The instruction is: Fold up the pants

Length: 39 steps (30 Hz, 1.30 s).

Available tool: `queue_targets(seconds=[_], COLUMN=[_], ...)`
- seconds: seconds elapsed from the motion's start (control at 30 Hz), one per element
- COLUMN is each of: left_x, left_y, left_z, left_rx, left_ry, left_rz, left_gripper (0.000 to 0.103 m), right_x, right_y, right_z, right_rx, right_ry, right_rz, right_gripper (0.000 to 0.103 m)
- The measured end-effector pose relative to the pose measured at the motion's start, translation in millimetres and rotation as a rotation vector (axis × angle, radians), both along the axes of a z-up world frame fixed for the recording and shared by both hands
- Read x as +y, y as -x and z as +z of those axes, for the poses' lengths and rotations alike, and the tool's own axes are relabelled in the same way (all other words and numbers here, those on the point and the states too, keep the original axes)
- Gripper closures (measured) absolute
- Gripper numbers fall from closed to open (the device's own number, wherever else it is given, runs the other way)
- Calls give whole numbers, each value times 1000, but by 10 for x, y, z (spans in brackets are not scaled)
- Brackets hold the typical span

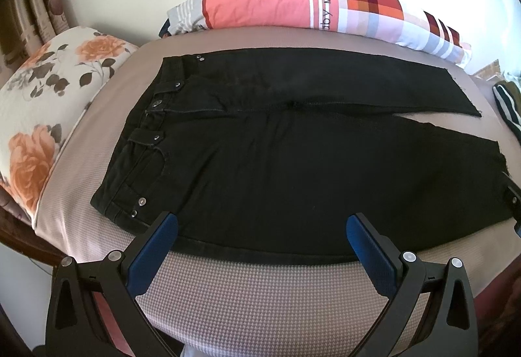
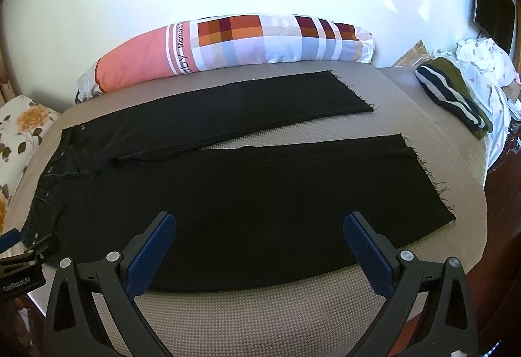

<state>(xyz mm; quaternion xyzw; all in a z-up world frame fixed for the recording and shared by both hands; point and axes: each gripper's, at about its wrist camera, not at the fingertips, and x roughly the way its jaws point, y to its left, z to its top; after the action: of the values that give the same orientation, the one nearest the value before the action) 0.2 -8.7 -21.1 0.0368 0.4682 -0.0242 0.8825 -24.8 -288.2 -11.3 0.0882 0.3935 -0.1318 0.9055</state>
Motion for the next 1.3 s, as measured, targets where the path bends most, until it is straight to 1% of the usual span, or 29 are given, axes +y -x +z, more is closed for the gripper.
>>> queue_targets(seconds=[0.63, 1.3], left_x=[-8, -26], left_y=[32, 38], left_z=[-65, -109], left_rx=[10, 14], left_ry=[-23, -26], left_rz=[-7, -10], left_gripper=[0, 0], right_x=[-3, 11], right_y=[-32, -44], right_z=[-69, -105], right_rx=[36, 40], right_ry=[13, 15], right_rz=[-6, -6], right_gripper=[0, 0])
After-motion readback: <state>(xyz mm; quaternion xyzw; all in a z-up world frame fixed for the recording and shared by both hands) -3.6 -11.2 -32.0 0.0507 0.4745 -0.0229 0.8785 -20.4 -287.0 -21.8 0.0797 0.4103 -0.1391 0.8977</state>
